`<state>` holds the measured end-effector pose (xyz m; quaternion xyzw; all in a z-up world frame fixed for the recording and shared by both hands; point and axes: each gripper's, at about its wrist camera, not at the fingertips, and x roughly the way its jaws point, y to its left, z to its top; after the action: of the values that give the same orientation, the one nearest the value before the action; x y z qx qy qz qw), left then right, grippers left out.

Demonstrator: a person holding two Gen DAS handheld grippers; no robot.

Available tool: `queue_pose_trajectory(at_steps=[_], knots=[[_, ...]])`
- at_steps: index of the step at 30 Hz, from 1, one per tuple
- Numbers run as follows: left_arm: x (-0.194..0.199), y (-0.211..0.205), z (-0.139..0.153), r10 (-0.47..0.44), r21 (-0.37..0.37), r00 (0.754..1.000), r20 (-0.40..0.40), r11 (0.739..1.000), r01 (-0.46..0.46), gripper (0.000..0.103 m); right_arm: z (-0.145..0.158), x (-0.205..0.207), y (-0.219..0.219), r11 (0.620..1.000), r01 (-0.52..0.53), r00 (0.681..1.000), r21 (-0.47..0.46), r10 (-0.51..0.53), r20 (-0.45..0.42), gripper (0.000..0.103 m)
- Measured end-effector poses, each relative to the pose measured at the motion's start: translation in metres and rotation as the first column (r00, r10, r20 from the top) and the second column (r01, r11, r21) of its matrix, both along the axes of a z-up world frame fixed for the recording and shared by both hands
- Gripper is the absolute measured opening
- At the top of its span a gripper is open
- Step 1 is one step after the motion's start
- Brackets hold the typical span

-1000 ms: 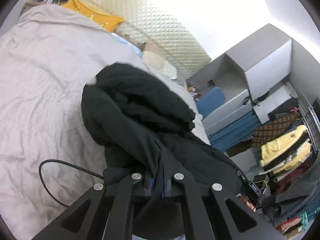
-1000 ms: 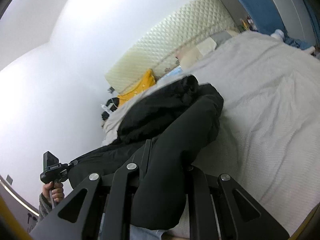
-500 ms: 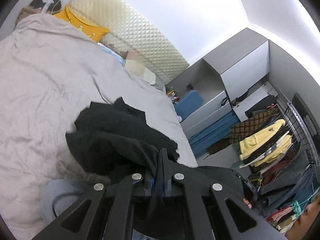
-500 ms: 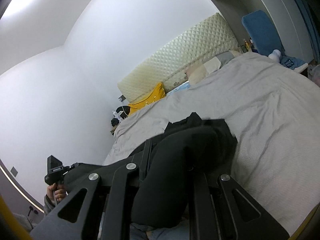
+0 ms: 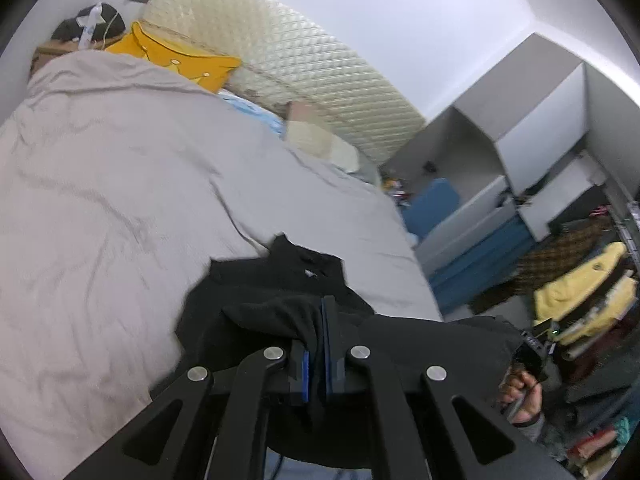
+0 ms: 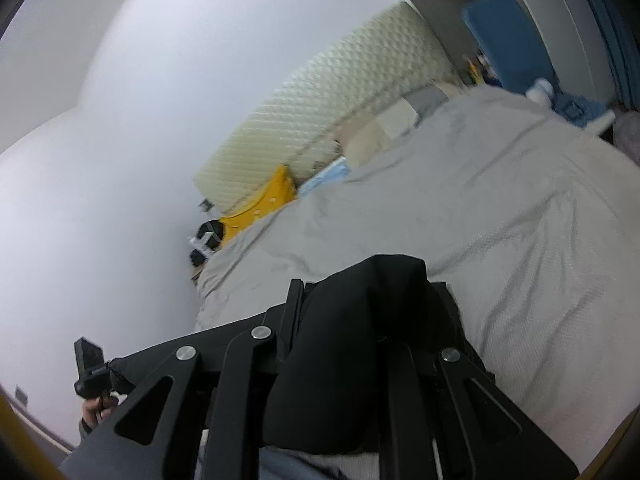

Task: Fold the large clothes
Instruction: 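Lift the hem and fold it over toward the collar with both grippers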

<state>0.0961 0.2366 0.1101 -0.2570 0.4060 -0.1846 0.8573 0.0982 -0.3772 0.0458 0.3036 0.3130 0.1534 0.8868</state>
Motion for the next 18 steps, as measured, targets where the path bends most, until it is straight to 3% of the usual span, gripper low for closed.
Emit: queue_pose_trajectory(at_steps=[4, 10, 15, 18], knots=[[0.048, -0.015, -0.006, 0.037, 0.092, 0.999, -0.016, 0.995, -0.036, 0.005, -0.016, 0.063, 0.005, 0.999, 0.029, 0.998, -0.045, -0.032, -0.063, 0.015], [0.119, -0.038, -0.035, 0.080, 0.200, 0.994, -0.068, 0.978, -0.065, 0.005, -0.067, 0.137, -0.001, 0.996, 0.060, 0.973, -0.070, -0.074, -0.218, 0.015], [0.170, -0.058, -0.072, 0.133, 0.328, 0.983, -0.126, 0.941, -0.085, 0.005, -0.104, 0.179, 0.011, 0.983, 0.044, 0.956, -0.177, -0.092, -0.277, 0.015], [0.198, -0.065, -0.101, 0.148, 0.390, 0.977, -0.155, 0.918, -0.077, 0.006, -0.131, 0.200, 0.014, 0.980, 0.026, 0.946, -0.195, -0.087, -0.311, 0.015]])
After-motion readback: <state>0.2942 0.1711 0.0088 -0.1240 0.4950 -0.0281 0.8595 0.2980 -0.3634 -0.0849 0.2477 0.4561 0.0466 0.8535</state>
